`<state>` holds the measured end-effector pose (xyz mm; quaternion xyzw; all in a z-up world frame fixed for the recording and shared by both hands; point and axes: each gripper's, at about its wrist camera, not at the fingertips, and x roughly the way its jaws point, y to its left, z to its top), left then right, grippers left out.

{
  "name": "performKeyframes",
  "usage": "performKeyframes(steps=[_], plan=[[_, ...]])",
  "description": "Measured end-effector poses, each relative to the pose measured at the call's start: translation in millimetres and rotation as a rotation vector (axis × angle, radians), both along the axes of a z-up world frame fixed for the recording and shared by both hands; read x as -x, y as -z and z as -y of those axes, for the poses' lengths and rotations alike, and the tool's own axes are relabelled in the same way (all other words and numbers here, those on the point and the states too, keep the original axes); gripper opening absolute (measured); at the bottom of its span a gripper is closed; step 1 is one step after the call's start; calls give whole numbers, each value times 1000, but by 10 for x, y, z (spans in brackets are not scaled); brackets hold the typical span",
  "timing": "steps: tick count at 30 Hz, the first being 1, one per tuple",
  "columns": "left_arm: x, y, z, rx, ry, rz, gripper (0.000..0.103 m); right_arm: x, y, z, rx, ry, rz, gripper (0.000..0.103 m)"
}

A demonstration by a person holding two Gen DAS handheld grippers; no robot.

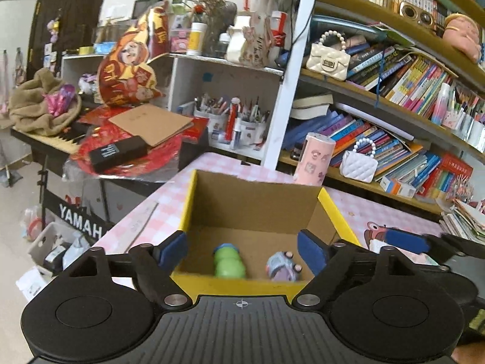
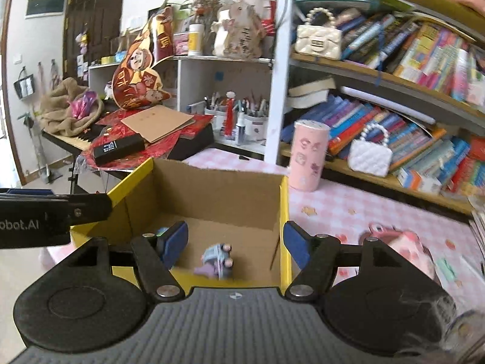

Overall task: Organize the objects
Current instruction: 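Open both tools to drop the bottle and car into the box, then withdraw both tools from the box back toward the remaining toys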

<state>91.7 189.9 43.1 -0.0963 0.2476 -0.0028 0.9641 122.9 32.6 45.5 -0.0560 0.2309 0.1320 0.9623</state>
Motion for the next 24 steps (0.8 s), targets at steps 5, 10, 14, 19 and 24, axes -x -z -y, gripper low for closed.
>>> performKeyframes(steps=[5, 10, 14, 19, 24], plan=[[294, 109, -48, -8, -6, -31, 90, 419, 123, 45, 2, 71, -28, 68], [529, 262, -17, -16, -5, -74, 90, 783, 312, 111, 28, 144, -62, 68], [686, 374, 68, -40, 4, -106, 93, 1040, 456, 232, 14, 202, -100, 69], [818, 519, 211, -45, 56, -157, 95, 1280, 599, 373, 46, 274, -147, 72], [821, 598, 400, -49, 129, -200, 95, 1396, 658, 591, 48, 367, -182, 78]])
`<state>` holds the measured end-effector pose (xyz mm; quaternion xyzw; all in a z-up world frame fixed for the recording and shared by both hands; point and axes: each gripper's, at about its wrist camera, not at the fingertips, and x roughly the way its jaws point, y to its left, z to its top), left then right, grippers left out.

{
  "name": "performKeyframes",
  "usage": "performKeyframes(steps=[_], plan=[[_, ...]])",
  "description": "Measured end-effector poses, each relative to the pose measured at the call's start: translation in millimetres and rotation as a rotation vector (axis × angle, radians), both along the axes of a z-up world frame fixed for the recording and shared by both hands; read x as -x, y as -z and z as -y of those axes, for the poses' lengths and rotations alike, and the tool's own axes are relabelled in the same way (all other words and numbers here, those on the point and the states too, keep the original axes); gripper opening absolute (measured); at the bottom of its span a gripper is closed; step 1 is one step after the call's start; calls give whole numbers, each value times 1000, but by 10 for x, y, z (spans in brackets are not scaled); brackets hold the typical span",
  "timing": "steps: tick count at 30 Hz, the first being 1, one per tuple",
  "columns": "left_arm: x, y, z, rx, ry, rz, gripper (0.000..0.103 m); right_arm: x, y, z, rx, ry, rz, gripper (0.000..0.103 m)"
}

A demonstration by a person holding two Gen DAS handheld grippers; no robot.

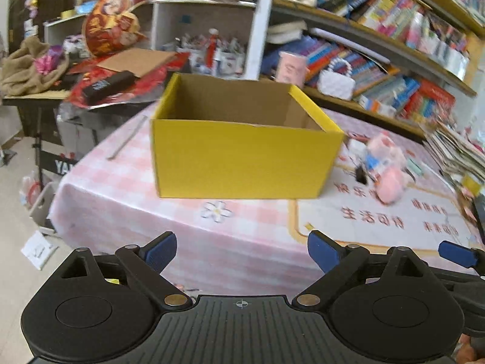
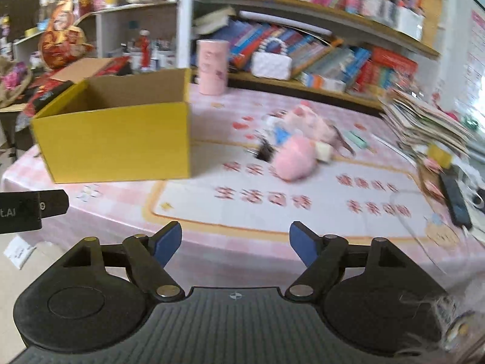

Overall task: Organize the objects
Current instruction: 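Withdraw both tools from the box back toward the remaining toys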

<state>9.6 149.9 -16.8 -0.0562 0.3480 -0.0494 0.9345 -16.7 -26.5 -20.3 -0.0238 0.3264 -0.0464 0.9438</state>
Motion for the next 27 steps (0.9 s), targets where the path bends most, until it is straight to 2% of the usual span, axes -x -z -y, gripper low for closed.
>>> performKeyframes(steps=[3, 16, 27], plan=[[-19, 5, 144, -4, 45, 1, 98, 39, 6, 130, -1, 40, -9, 79], [-308, 40, 953, -11, 216, -24, 99, -28, 30, 837, 0, 174, -36, 84], [-680, 139, 1526, -19, 241, -72, 99, -402, 108, 1366, 1, 182, -91, 86]])
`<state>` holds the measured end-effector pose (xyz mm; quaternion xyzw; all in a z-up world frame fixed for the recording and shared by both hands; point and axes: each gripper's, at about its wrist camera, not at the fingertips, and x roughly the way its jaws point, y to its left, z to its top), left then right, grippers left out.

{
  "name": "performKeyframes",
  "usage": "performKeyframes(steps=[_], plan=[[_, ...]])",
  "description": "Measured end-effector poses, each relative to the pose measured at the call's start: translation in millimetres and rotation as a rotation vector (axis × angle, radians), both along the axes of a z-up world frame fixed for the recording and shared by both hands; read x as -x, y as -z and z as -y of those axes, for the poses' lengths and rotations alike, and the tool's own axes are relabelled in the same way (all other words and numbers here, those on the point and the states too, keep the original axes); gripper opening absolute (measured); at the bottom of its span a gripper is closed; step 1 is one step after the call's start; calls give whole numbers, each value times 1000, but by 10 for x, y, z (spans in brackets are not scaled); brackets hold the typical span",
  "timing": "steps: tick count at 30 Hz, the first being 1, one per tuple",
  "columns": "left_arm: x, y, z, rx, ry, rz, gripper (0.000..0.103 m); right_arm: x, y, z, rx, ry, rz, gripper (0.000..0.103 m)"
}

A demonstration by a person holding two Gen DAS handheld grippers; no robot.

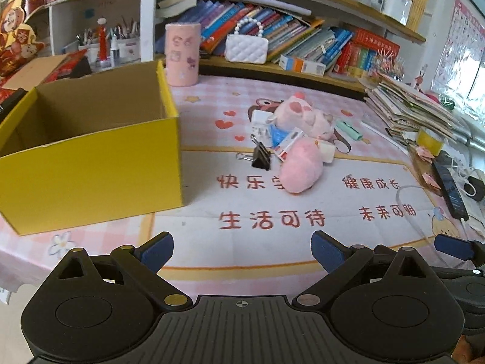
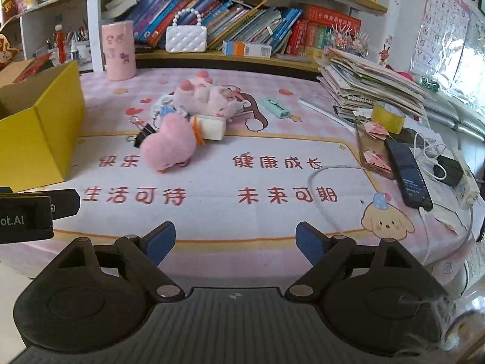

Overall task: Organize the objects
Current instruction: 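Withdraw both tools from the box back toward the remaining toys, then grasp the pink plush heart with left tool while right tool grasps the white foam block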

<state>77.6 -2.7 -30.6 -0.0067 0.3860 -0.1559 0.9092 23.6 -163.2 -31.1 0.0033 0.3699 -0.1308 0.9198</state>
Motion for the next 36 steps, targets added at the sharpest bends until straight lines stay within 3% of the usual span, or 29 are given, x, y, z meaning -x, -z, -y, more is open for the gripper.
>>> performKeyframes(steps=[22, 36], plan=[[-530, 79, 652, -24, -105, -63, 99, -720, 118, 706, -58, -126, -33, 87], [-951, 105, 1034, -45, -109, -39, 91, -1122, 47, 1205, -124, -75, 56, 82]])
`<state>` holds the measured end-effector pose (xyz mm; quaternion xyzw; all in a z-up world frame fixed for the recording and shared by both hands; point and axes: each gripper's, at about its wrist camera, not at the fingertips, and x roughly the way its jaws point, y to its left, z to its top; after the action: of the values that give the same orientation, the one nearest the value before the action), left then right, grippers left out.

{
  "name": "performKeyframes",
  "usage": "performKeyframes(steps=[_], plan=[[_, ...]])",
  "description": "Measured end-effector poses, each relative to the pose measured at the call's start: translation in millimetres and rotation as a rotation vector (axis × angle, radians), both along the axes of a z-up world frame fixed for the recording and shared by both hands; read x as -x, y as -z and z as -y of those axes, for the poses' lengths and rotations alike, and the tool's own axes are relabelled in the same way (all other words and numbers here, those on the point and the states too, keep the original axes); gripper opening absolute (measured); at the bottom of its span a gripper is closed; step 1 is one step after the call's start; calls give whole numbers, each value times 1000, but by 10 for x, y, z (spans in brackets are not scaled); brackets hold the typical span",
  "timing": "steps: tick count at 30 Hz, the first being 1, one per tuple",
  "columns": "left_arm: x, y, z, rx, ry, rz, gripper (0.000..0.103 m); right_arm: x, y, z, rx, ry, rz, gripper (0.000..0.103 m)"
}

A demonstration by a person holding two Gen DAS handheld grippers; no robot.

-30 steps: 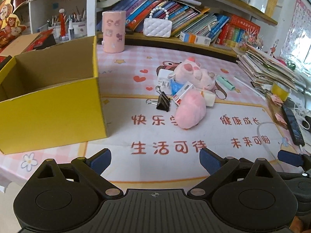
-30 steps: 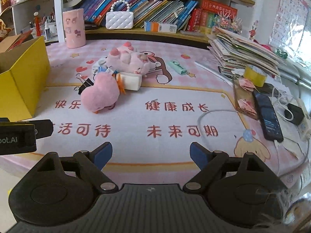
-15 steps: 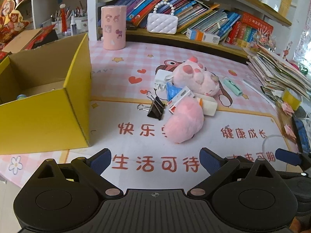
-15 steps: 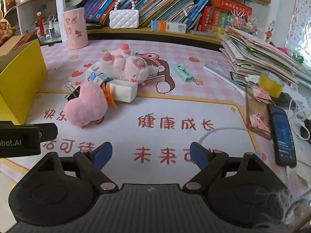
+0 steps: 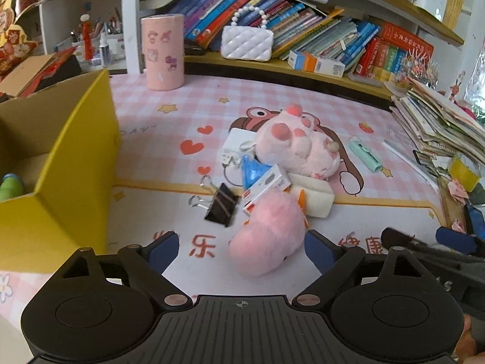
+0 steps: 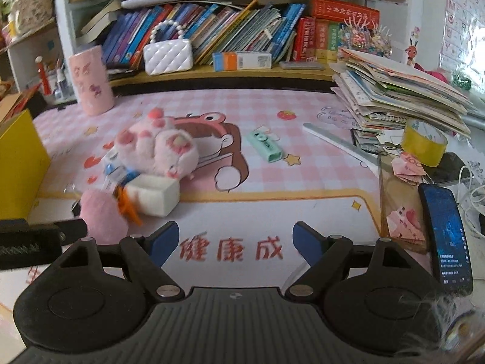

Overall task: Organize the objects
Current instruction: 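Grasp the pink plush heart with left tool while right tool grasps the white foam block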

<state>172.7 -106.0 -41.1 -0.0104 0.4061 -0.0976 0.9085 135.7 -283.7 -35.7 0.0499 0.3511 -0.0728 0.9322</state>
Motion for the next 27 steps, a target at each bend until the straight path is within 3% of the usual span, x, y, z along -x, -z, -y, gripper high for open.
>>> performKeyframes(steps=[5, 8, 10, 12, 18, 27], plan=[[-134, 134, 241, -50, 56, -1, 85, -83, -14, 126, -6, 22, 13, 82], [-220, 260, 395, -135, 80, -8, 74, -102, -21, 182, -13, 23, 16, 82], [-266, 350, 461, -155, 101, -24, 60, -116, -16, 199, -24, 18, 15, 82], [-267, 371, 492, -165, 106, -17, 59, -134, -3, 201, -42, 5, 14, 82], [-159, 177, 250, -72, 85, -25, 58, -299, 92, 64, -83, -69, -10, 83], [172, -49, -346, 2, -49, -56, 58, -665, 346, -366, -83, -232, -29, 86]])
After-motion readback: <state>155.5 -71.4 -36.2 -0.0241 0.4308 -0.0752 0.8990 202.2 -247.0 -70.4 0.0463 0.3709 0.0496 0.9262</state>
